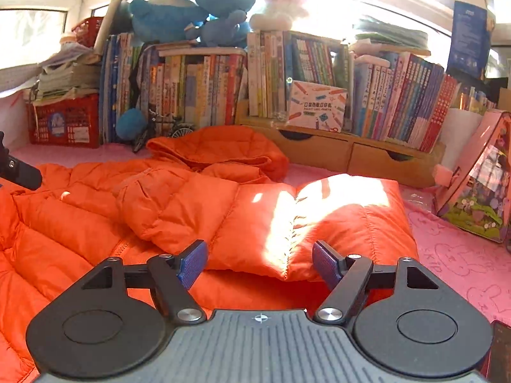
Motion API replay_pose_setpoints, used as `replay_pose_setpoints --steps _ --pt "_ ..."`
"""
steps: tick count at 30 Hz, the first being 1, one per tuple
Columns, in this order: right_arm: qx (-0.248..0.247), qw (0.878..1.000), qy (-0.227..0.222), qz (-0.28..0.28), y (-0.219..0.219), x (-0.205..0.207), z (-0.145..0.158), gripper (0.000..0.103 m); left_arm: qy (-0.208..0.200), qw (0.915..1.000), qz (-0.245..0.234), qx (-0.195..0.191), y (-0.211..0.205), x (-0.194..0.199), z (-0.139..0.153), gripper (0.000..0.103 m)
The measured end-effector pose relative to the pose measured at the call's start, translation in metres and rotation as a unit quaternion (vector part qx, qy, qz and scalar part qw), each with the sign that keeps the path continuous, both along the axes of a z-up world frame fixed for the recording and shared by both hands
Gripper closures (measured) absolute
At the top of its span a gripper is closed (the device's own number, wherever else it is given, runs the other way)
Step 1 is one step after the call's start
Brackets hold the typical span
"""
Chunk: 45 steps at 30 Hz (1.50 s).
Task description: Fold clothes
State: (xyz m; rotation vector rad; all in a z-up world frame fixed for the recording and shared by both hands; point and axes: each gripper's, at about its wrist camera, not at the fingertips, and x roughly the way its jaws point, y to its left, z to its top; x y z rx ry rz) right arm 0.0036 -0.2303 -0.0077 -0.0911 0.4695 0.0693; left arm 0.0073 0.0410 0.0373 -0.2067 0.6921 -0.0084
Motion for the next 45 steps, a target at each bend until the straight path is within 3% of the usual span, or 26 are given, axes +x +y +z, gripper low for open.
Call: replay_pose_setpoints --steps 6,10,11,13,16,19,24,25,27,28,29,31,38,45 --pt "0.01 1.0 -0.006 0.006 -0.002 -0.002 -0.011 0.028 -0.058 0.9948 0.074 0.039 0.009 -0.036 0.017 0.0" --pt "0.006 1.0 0.008 0.018 0.002 0.001 -0.013 0.028 -0.089 0.9956 0.023 0.019 0.0 -0.03 0.027 0.0" --pt "0.007 1.0 0.012 0.02 0.002 0.002 -0.014 0.028 -0.095 0.9954 0.009 0.011 -0.002 -0.028 0.029 0.0" --pt "0.007 1.0 0.018 0.02 0.003 0.004 -0.015 0.028 -0.076 0.9935 -0.059 -0.061 -0.016 -0.003 0.016 0.0" --pt "0.006 1.0 0.018 0.016 0.004 0.003 -0.015 0.028 -0.004 0.9888 -0.096 -0.114 -0.048 0.045 -0.015 0.0" --pt "0.003 1.0 0.019 0.01 0.003 0.004 -0.015 0.026 0.035 0.9939 -0.067 -0.08 -0.077 0.086 -0.041 0.0" --pt "-0.01 1.0 0.02 0.003 0.006 0.005 -0.015 0.026 0.03 0.9979 -0.058 -0.007 -0.116 0.105 -0.066 0.001" --pt "-0.012 1.0 0.019 0.002 0.007 0.004 -0.014 0.025 0.018 0.9981 -0.059 0.0 -0.121 0.103 -0.067 0.008" --pt "-0.014 1.0 0.018 0.001 0.007 0.004 -0.014 0.025 -0.007 0.9985 -0.053 0.001 -0.12 0.096 -0.065 0.035" --pt "-0.013 1.0 0.019 0.002 0.007 0.004 -0.014 0.024 -0.021 0.9988 -0.044 0.001 -0.119 0.094 -0.063 0.057" --pt "-0.013 1.0 0.019 0.002 0.007 0.004 -0.014 0.024 -0.032 0.9988 -0.037 0.004 -0.118 0.092 -0.06 0.071" --pt "-0.014 1.0 0.023 0.005 0.007 0.005 -0.014 0.021 -0.051 0.9982 -0.024 0.02 -0.116 0.089 -0.055 0.081" --pt "-0.026 0.999 0.019 0.011 0.012 0.003 -0.013 0.017 -0.112 0.9899 0.025 0.084 -0.091 0.068 -0.038 0.086" --pt "-0.031 0.999 0.026 0.029 0.017 0.004 -0.013 0.013 -0.079 0.9875 0.051 0.126 -0.05 0.064 -0.056 0.084"
